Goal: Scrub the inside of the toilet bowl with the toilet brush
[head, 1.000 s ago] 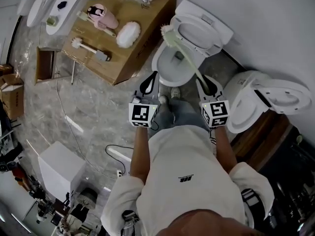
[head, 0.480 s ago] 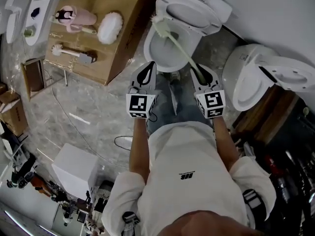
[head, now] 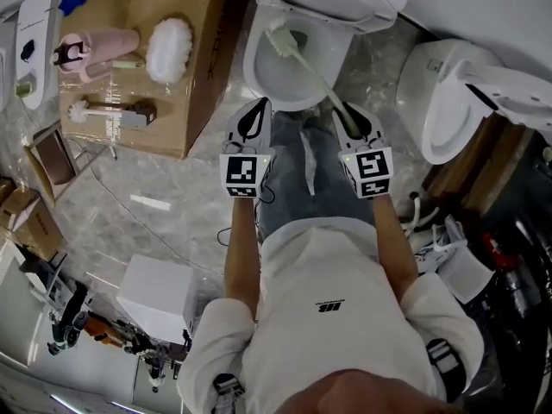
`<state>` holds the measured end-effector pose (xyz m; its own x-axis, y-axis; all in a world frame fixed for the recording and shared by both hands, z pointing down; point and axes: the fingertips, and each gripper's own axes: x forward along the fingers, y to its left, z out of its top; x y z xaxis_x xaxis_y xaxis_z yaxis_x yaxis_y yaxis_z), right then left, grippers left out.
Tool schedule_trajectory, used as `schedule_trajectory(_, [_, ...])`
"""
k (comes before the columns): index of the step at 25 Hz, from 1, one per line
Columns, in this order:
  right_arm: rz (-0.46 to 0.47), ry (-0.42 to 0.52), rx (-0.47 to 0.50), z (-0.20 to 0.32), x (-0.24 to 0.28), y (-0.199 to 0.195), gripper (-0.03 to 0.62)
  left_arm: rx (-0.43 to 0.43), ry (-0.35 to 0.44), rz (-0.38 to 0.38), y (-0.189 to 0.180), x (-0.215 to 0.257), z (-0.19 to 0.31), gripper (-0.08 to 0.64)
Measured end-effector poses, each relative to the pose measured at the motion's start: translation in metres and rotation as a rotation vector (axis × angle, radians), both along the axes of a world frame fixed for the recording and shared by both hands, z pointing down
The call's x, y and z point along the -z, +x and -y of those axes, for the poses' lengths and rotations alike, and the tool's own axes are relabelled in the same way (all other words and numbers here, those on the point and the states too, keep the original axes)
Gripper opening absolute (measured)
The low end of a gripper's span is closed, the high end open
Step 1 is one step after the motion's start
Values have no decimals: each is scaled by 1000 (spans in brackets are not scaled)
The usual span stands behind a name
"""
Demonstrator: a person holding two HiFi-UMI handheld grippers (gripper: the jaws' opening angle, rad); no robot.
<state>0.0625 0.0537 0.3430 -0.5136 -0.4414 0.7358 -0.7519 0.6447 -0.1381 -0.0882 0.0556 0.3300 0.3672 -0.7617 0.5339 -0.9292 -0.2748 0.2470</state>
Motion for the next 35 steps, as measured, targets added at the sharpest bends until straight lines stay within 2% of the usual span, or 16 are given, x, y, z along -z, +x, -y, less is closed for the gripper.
schedule_trajectory(12, [-61,-118,-120,-17,-81,-14,78,-148,-112,-10,1,-84,-9,8])
schedule_trajectory(24, [-87,-212,-114,-25,-151,-11,78,-144,-202,-20,12,-151,-16,8])
schedule_trajectory(35, [-124,-299,-77,-36,-200,-8,78,-118,-254,-25,20,-191,-24,8])
